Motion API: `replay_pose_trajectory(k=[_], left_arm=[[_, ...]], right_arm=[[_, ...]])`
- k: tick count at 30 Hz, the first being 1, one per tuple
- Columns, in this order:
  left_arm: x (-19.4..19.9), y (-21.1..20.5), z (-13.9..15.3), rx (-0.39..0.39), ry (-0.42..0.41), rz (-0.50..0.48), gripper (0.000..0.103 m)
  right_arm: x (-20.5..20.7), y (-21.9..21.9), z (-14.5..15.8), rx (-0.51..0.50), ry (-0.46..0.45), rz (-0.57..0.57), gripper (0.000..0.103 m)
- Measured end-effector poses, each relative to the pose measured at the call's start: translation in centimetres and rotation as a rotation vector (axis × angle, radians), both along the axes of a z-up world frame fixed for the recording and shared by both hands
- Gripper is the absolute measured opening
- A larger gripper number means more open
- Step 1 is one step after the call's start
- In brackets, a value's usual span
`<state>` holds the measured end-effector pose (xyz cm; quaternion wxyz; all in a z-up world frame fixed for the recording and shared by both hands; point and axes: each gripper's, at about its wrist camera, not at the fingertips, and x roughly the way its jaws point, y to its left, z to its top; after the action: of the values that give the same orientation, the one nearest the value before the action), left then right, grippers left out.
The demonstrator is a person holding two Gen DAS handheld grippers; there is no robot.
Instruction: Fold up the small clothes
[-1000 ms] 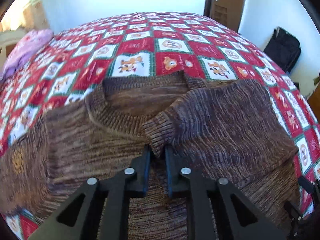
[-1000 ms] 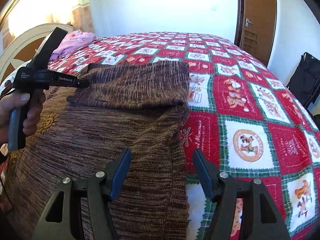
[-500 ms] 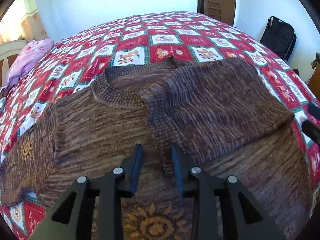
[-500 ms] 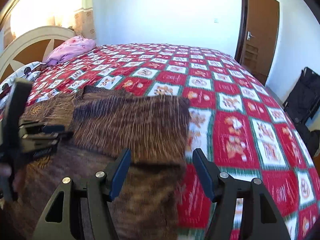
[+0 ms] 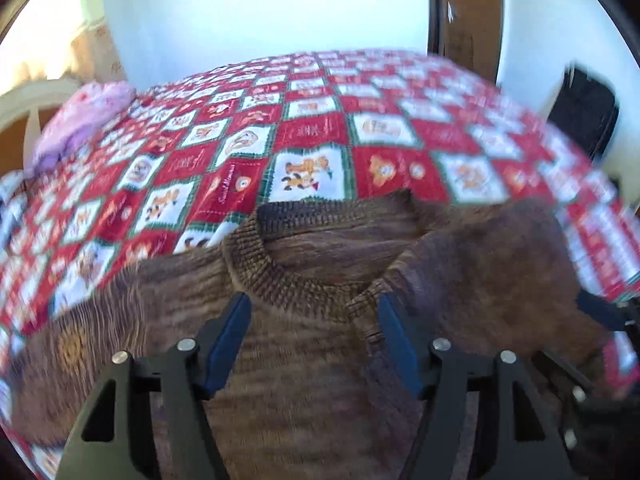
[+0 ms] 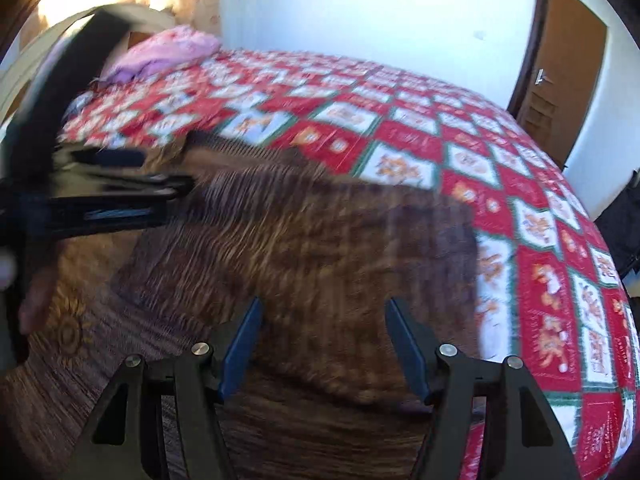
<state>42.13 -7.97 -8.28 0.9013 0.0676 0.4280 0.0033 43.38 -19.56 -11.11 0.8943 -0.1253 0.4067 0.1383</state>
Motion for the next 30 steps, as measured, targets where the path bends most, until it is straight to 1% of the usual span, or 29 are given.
replay_pose_trajectory(k=[1, 3, 4, 6, 8, 11, 15, 16, 18, 20, 21, 22, 23, 26, 28, 30], left_arm=[[0.6, -0.2, -0.7, 0.038, 0.008, 0.008, 0.069], [1.0, 0.1, -1.3, 0.102, -0.012, 0.034, 0.078], [1.1, 0.4, -1.3, 0.114, -0.026, 0.045, 0.089], [1.4, 1.2, -1.1, 0.121, -0.043, 0.064, 0.094], [1.5, 1.7, -1.0, 0.112, -0.035, 0.065, 0.094], [0.7, 2.8, -0.1, 0.060, -0.035, 0.080, 0.093], [-1.6, 4.4, 1.4, 0.024, -0.069, 0.088, 0.093], [-1.9, 4.5, 1.5, 0.025, -0.072, 0.089, 0.093], [-3.0, 5.5, 2.0, 0.012, -0.083, 0.090, 0.093], [-4.4, 6.6, 2.5, 0.005, -0.096, 0.089, 0.093], [-5.1, 7.3, 2.6, -0.001, -0.098, 0.092, 0.093], [-5.5, 7.7, 2.7, -0.007, -0.097, 0.092, 0.093], [-6.2, 8.5, 2.7, -0.013, -0.098, 0.096, 0.093], [-7.8, 10.2, 2.6, 0.007, -0.098, 0.120, 0.093], [-8.9, 11.2, 2.4, 0.011, -0.110, 0.137, 0.093], [-9.8, 11.9, 2.4, 0.025, -0.119, 0.150, 0.093]], right_arm=[[-0.2, 0.1, -0.4, -0.004, 0.007, 0.000, 0.065], [-1.0, -0.1, -0.5, 0.009, 0.001, -0.008, 0.065], [-1.1, -0.3, -0.5, 0.021, 0.020, -0.009, 0.065], [-1.2, -0.4, -0.3, 0.023, 0.033, -0.008, 0.065], [-1.4, 0.1, 0.3, 0.000, 0.022, 0.005, 0.065], [-1.8, 1.2, 1.9, 0.056, -0.011, 0.042, 0.065], [-2.0, 4.6, 2.6, 0.071, -0.036, 0.137, 0.065], [-2.1, 5.4, 2.5, 0.082, -0.031, 0.165, 0.065], [-1.9, 6.7, 1.7, 0.107, 0.005, 0.210, 0.065], [-1.7, 7.8, 0.2, 0.113, 0.089, 0.249, 0.065], [-2.0, 8.2, -0.6, 0.090, 0.102, 0.256, 0.065], [-2.5, 8.3, -0.7, 0.074, 0.065, 0.263, 0.065], [-2.7, 8.3, -0.8, 0.073, 0.068, 0.262, 0.065], [-2.8, 8.0, -0.5, 0.091, 0.094, 0.255, 0.065], [-2.8, 8.0, -0.1, 0.081, 0.076, 0.258, 0.065], [-3.0, 7.8, 0.7, 0.113, 0.043, 0.230, 0.065]])
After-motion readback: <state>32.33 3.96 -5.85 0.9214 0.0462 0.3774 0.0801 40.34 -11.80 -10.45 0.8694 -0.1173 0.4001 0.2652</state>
